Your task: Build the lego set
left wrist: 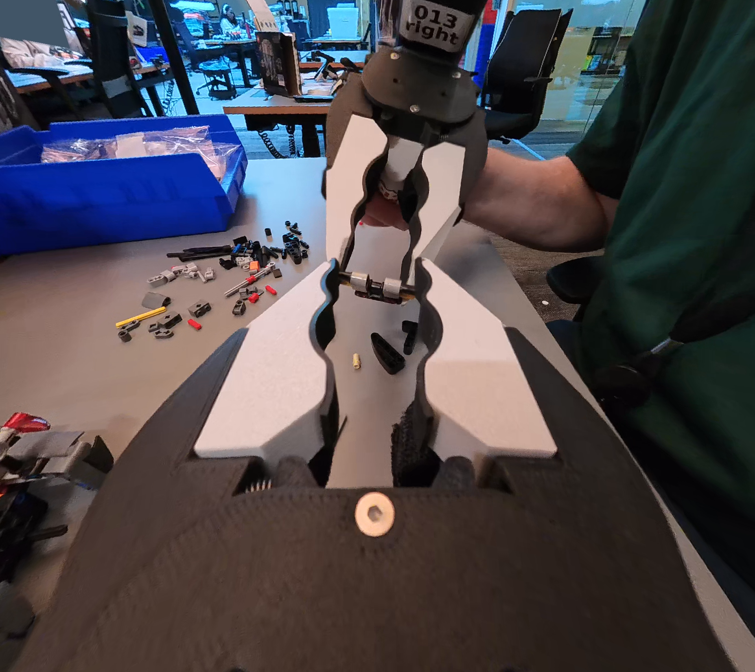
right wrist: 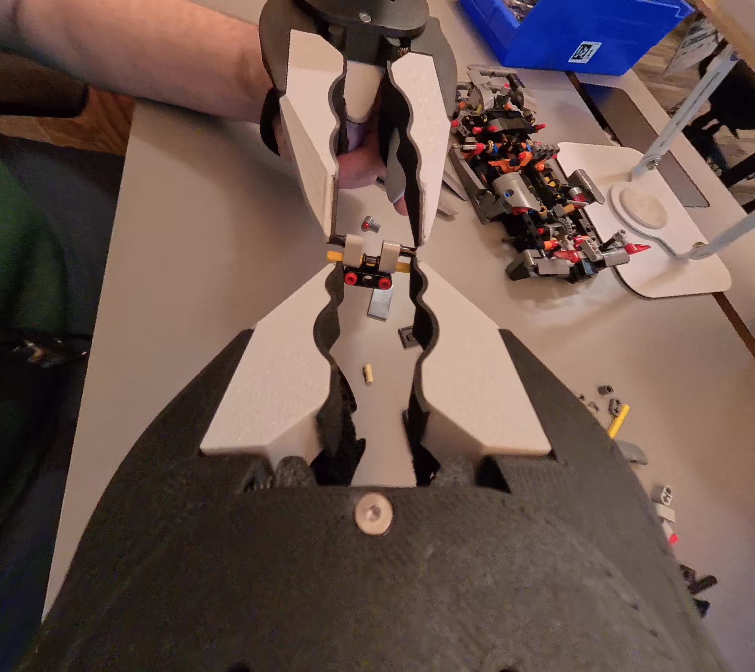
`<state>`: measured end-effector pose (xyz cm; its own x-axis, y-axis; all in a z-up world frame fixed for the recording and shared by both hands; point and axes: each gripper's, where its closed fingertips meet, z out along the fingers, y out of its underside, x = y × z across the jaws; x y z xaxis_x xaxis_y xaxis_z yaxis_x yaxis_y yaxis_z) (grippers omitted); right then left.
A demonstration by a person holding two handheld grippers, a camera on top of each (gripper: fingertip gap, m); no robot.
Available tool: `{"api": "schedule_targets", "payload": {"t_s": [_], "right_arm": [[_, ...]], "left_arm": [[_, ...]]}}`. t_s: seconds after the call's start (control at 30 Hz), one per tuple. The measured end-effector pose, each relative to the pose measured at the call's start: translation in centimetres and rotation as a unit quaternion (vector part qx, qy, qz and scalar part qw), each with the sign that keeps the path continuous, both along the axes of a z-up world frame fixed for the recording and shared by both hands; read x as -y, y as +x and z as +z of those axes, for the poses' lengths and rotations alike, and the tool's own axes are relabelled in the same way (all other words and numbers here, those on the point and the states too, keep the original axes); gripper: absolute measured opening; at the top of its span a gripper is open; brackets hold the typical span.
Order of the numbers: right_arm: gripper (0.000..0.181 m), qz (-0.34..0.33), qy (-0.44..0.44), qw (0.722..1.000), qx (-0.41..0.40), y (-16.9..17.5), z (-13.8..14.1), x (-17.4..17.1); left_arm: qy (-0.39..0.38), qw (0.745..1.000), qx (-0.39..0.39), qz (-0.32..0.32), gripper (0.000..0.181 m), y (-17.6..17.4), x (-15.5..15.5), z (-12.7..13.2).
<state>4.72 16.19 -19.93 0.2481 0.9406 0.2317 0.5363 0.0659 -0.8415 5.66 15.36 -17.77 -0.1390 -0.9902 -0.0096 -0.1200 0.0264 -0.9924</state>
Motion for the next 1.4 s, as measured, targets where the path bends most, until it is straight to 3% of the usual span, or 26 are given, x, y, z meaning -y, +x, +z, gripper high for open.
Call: {"api": "schedule_targets", "payload": {"t_s": [0.17, 0.4, 0.77, 0.83, 1.4], "right_arm": [[0.031, -0.031, 0.009, 0.999, -0.009, 0.8, 0.6, 0.0], [0.031, -0.081, 0.056, 0.993, 0.060, 1.6, -0.1, -0.2], [0.031, -0.138, 0.194, 0.960, 0.149, 0.9, 0.5, -0.9], [0.031, -0.132, 0.202, 0.958, 0.155, 0.7, 0.4, -0.8], [0.030, -0.126, 0.129, 0.983, 0.046, 0.3, 1.5, -0.4]], "left_arm": [[0.006, 1.000, -0.013, 0.006, 0.036, -0.1, -0.2, -0.3], [-0.019, 0.999, -0.025, -0.009, 0.040, 0.3, 0.4, -0.5], [-0.078, 0.996, -0.046, 0.003, 0.022, 0.6, 0.0, -1.2], [-0.070, 0.996, -0.055, 0.017, 0.006, 0.5, -0.5, -1.6], [-0.097, 0.994, -0.040, -0.006, 0.005, 0.0, -0.4, -0.9]]}}
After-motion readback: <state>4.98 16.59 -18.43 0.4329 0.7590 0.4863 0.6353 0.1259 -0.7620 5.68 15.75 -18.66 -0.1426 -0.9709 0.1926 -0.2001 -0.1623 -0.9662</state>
